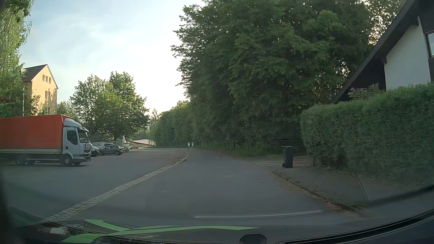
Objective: Follow the waypoints while adhering to traffic rules and regulations
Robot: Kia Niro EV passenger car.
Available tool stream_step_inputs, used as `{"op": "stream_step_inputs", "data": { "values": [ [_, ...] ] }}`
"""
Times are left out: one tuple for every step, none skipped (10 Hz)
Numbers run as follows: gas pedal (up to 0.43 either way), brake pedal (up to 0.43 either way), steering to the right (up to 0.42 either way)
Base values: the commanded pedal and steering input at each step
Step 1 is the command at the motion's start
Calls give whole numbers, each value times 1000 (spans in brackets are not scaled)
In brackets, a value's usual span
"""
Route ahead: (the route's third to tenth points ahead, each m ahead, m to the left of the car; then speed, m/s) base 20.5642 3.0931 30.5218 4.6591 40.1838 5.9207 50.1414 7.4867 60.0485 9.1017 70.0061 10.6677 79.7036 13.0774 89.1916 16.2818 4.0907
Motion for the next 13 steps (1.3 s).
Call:
{"op": "stream_step_inputs", "data": {
  "values": [
    [0,0,-82],
    [0,0,-60],
    [0,0,-49],
    [20,0,-44],
    [20,0,-36],
    [20,0,-23],
    [28,0,-10],
    [28,0,-3],
    [28,0,-3],
    [28,0,-5],
    [28,0,-8],
    [28,0,-10],
    [28,0,-11]
  ]
}}
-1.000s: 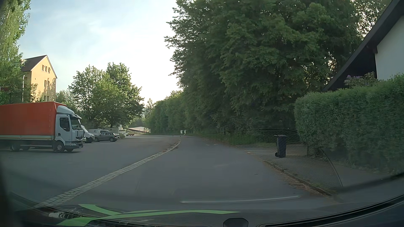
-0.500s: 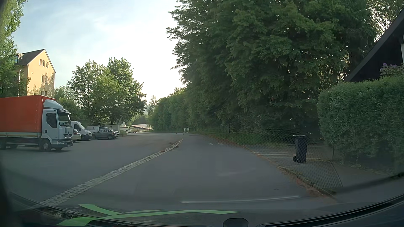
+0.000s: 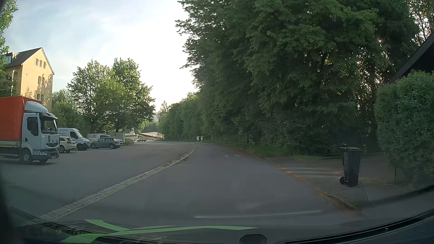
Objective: Follow the waypoints while adhering to traffic rules and regulations
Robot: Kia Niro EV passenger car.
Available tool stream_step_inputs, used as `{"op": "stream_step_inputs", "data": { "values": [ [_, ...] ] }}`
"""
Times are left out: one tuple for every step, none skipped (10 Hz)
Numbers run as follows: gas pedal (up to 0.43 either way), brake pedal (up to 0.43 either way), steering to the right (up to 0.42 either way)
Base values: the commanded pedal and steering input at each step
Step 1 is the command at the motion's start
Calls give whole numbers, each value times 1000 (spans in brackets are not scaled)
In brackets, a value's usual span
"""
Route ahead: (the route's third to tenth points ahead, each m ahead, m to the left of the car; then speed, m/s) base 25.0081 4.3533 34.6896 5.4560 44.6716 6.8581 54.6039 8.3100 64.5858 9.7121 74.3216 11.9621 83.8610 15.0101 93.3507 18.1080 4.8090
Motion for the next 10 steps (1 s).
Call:
{"op": "stream_step_inputs", "data": {
  "values": [
    [28,0,-14],
    [28,0,-17],
    [28,0,-22],
    [28,0,-29],
    [28,0,-35],
    [28,0,-35],
    [28,0,-32],
    [28,0,-26],
    [28,0,-19],
    [28,0,-15]
  ]
}}
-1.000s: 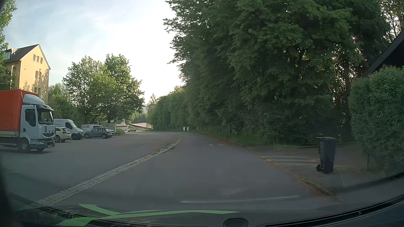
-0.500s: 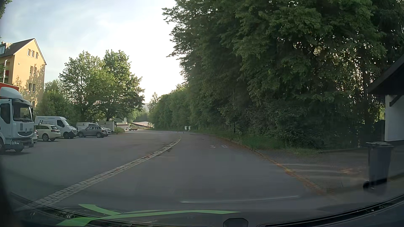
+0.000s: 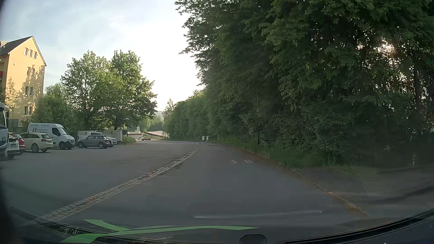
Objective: Follow the waypoints while adhering to traffic rules and regulations
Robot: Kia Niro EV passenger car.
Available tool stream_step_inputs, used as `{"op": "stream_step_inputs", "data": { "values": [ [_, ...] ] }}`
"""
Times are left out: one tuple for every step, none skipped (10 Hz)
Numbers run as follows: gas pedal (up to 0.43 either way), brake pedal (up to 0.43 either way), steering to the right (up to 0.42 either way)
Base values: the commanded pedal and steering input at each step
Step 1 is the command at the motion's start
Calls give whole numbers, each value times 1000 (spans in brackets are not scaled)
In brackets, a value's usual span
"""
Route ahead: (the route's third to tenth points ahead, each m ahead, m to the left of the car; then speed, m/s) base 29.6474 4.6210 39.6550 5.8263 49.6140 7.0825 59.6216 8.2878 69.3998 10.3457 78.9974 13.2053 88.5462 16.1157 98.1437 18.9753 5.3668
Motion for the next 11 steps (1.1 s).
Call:
{"op": "stream_step_inputs", "data": {
  "values": [
    [28,0,-15],
    [39,0,-16],
    [39,0,-16],
    [39,0,-16],
    [39,0,-15],
    [39,0,-12],
    [39,0,-11],
    [39,0,-11],
    [39,0,-11],
    [39,0,-11],
    [39,0,-11]
  ]
}}
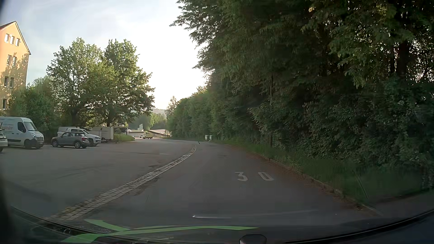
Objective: Follow the waypoints while adhering to traffic rules and regulations
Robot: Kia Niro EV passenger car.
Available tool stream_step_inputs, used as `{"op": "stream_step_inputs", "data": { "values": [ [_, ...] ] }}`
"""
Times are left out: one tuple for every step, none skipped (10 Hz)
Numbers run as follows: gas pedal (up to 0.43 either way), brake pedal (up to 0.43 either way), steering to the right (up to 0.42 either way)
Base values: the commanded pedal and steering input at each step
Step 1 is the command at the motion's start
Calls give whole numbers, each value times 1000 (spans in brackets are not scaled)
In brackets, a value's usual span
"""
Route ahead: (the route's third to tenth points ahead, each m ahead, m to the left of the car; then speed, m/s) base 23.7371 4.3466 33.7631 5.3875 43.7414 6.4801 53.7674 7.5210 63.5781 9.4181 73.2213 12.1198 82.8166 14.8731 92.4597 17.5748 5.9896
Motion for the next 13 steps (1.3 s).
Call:
{"op": "stream_step_inputs", "data": {
  "values": [
    [28,0,-11],
    [8,0,-11],
    [8,0,-13],
    [8,0,-14],
    [8,0,-14],
    [8,0,-13],
    [8,0,-12],
    [8,0,-12],
    [0,0,-11],
    [0,0,-11],
    [0,0,-11],
    [0,0,-11],
    [0,0,-12]
  ]
}}
